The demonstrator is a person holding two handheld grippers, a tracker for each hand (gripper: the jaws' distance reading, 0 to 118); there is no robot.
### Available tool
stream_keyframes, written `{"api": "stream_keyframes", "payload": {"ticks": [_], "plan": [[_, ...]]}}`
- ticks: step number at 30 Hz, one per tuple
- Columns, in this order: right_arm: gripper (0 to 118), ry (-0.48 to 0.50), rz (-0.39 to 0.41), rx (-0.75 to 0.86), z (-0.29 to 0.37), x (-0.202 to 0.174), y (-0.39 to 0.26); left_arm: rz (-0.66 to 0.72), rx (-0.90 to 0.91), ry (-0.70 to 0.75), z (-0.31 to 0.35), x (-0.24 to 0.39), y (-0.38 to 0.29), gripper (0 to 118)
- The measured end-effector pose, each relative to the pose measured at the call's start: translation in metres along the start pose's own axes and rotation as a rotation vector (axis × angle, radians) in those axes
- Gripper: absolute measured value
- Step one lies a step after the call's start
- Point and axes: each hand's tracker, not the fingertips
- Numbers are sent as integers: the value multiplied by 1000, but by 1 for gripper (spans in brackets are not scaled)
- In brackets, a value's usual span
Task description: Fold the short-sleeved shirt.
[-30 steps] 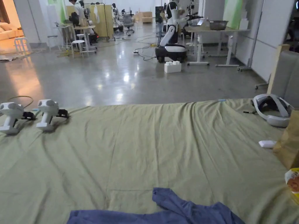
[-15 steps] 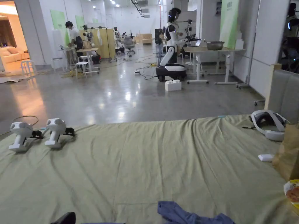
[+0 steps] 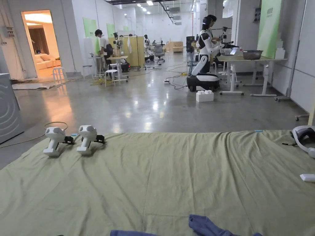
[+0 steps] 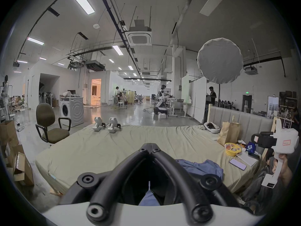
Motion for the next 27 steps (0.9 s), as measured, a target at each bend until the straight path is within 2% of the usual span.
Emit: {"api": "stream_keyframes", "payload": {"ticks": [2,6,9,10,11,12,13,14,16,20,25,26,27], "plan": [[3,0,-2,-7,-1,1,-1,14,-26,-13,-11,-1,-1,2],[3,-2,-19,-40,-3,2,-4,67,-191,-58,-63,-10,-17,2],[3,-6,-30,-88,-19,-8,-13,170,-347,-121,-128,-29,-42,2],[3,-11,-28,-106,-20,-8,-15,221,-389,-124,-153,-35,-53,8],[3,-18,-28,-123,-20,-7,-16,237,-438,-118,-178,-39,-62,35],[3,-27,-30,-143,-20,-6,-17,253,-483,-119,-204,-44,-72,86],[3,-34,-36,-161,-41,7,-29,244,-543,-118,-233,-47,-84,93],[3,-40,-46,-181,-46,11,-33,253,-592,-149,-256,-51,-94,90],[3,-64,-71,-230,-56,20,-41,246,-703,-124,-310,-57,-116,91],[3,-103,-116,-304,-69,36,-59,217,-883,-20,-393,-72,-160,90],[3,-153,-126,-376,-80,49,-73,230,-997,5,-437,-77,-194,90],[3,-157,-131,-390,-81,51,-75,219,-1030,3,-440,-74,-200,88],[3,-159,-133,-405,-83,52,-78,189,-1055,13,-441,-70,-204,82]]}}
